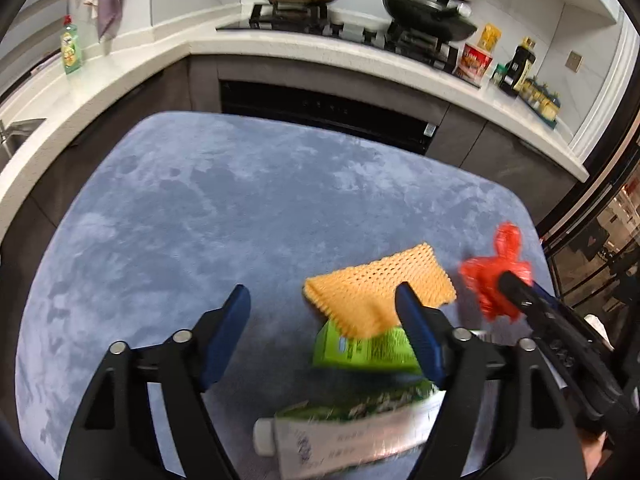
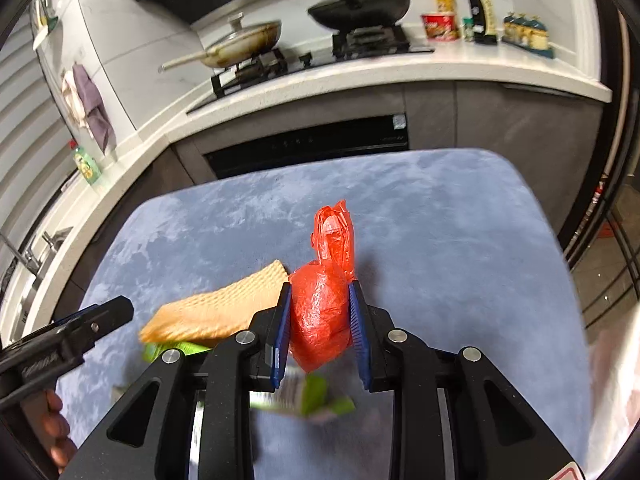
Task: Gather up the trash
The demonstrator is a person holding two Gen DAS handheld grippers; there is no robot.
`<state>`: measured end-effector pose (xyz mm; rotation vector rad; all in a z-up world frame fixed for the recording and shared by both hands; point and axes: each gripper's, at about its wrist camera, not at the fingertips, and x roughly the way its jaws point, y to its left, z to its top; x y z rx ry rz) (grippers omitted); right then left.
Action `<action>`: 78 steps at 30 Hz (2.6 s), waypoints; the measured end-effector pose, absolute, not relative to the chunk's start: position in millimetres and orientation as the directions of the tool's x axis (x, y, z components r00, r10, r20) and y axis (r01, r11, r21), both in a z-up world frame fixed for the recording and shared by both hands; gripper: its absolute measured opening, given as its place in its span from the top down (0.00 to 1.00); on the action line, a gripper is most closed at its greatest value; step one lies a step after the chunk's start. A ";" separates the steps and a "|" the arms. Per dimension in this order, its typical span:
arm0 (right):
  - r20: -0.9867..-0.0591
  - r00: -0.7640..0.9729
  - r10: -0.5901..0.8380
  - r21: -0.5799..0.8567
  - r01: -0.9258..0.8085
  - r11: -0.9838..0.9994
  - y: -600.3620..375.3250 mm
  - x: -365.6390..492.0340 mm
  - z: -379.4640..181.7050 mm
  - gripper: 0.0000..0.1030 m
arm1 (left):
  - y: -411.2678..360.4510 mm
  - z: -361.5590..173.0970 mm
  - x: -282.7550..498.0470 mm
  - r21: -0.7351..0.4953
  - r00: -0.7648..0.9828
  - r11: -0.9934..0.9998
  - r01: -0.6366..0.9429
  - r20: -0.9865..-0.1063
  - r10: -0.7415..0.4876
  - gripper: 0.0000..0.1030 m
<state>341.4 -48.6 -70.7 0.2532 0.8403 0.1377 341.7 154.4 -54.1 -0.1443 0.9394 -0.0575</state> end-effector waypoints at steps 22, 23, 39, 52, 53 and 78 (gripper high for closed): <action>-0.754 0.553 0.356 0.336 -0.141 0.931 -3.4 256.1 -103.0 0.78 | 142.5 -93.7 278.0 -0.186 0.482 0.982 0.029 -0.858 -0.177 0.63; -0.754 0.554 0.353 0.334 -0.140 0.932 -3.3 251.6 -102.9 0.78 | 142.1 -92.1 273.1 -0.182 0.485 0.983 0.033 -0.857 -0.175 0.65; -0.689 0.663 0.292 0.375 -0.017 0.927 -73.5 194.7 -67.6 0.78 | 126.9 -35.7 241.8 -0.165 0.588 0.983 0.077 -0.789 -0.178 0.92; -0.621 0.760 0.191 0.380 0.079 0.922 -151.7 147.0 -33.0 0.78 | 56.4 9.3 212.1 -0.156 0.634 0.968 0.196 -0.733 -0.247 0.92; -0.618 0.765 0.180 0.381 0.091 0.920 -159.4 142.7 -31.8 0.78 | 48.4 10.8 210.0 -0.156 0.631 0.965 0.211 -0.732 -0.256 0.92; -0.645 0.760 -0.086 0.384 0.419 0.822 -336.3 49.1 -52.5 0.78 | -163.1 -4.7 158.6 -0.134 0.506 0.851 0.508 -0.753 -0.421 0.92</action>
